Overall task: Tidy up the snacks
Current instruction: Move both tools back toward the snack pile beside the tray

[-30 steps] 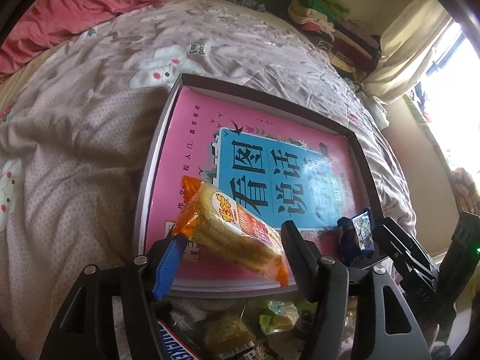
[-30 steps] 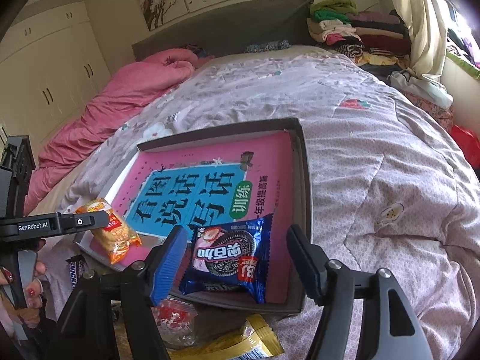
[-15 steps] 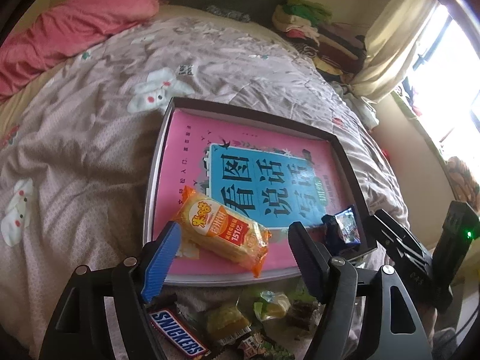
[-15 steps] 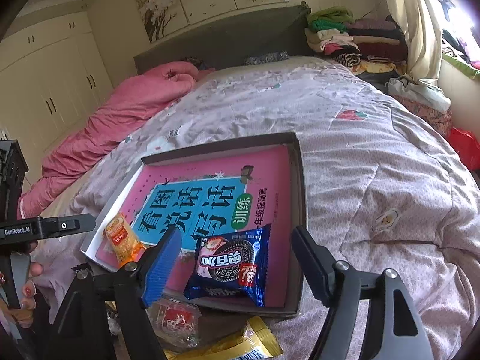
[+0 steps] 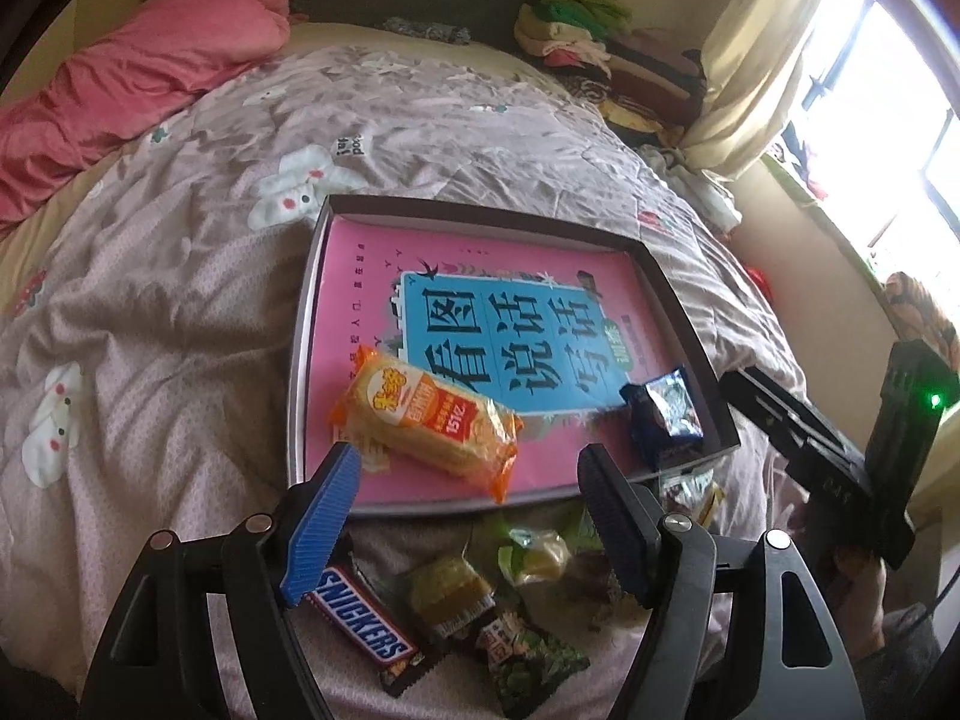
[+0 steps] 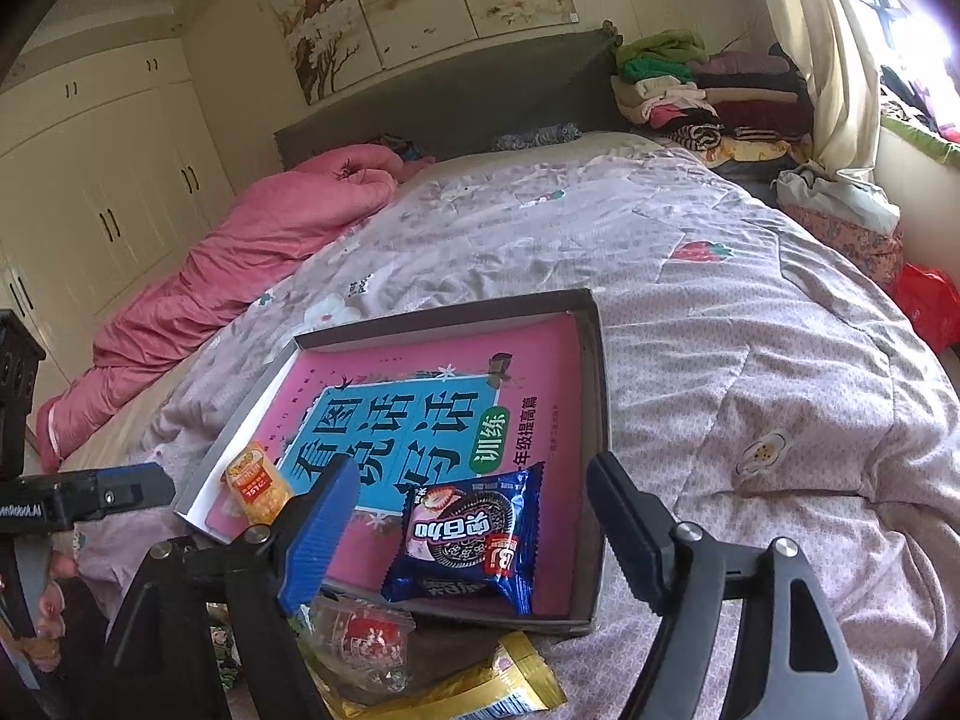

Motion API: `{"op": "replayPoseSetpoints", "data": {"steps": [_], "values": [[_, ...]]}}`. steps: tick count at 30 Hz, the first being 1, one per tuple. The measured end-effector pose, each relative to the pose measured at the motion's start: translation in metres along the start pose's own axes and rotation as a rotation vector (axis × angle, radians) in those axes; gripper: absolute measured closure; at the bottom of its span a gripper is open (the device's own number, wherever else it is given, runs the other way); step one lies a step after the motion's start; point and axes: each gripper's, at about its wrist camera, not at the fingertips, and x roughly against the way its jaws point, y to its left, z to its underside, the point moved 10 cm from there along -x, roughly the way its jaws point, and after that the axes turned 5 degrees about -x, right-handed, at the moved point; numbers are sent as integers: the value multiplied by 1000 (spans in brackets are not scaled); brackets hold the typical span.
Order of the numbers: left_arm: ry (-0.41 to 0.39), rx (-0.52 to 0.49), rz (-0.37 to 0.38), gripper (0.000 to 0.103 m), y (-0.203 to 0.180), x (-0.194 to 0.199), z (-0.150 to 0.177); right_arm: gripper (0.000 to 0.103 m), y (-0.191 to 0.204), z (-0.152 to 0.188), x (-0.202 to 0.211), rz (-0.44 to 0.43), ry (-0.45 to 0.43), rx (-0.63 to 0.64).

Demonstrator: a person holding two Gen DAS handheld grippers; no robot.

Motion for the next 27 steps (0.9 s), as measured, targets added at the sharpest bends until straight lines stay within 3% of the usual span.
{"op": "replayPoseSetpoints", "data": {"steps": [27], "values": [[-9,-64,0,25,-11,27,19,23,3,-2,19,-27,-37,0]]}}
